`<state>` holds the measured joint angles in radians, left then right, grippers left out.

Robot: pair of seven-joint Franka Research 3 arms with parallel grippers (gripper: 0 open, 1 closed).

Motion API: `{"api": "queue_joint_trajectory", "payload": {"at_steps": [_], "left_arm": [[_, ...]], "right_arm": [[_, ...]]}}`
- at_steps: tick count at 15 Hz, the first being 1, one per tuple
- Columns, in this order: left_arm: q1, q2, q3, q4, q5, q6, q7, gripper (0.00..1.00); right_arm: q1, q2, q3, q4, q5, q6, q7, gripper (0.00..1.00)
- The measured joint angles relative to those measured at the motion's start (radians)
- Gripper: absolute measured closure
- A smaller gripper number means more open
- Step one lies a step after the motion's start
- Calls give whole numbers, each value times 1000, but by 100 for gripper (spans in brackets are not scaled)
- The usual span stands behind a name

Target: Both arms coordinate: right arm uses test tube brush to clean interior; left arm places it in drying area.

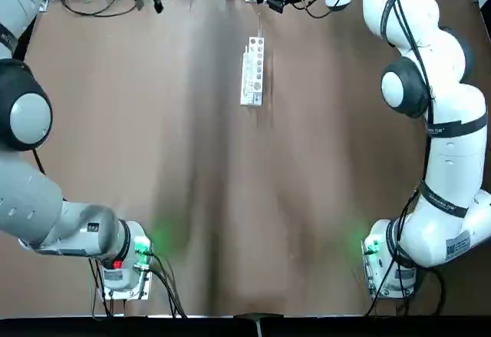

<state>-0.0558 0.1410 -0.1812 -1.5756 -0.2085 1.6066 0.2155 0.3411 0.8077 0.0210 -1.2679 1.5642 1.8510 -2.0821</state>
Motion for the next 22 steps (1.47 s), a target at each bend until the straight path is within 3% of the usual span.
{"api": "queue_joint_trajectory", "payload": {"at_steps": [6, 9, 12, 15, 16, 19, 22], "left_arm": [[0, 74, -4, 5, -284, 90, 179, 0], [1, 164, -4, 3, -513, 145, 385, 0], [5, 289, -4, 15, -773, 165, 651, 0], [-3, 399, -11, 47, -917, 201, 952, 0], [-12, 462, -12, 69, -989, 219, 1149, 0], [-37, 536, -12, 87, -1127, 347, 1407, 0], [-64, 600, -13, 104, -1195, 411, 1644, 0]], "right_arm": [[-9, -16, 0, 0, 0, -16, 9, 98], [-10, -20, 0, 2, 1, -16, 33, 98], [-20, -23, 0, 10, 2, -16, 88, 98], [-28, -25, 0, 26, 2, -16, 120, 98], [-30, -28, 0, 33, 3, -16, 129, 98], [-32, -31, -2, 37, 3, -15, 156, 98], [-36, -36, -41, 41, -27, -14, 348, 98]]}}
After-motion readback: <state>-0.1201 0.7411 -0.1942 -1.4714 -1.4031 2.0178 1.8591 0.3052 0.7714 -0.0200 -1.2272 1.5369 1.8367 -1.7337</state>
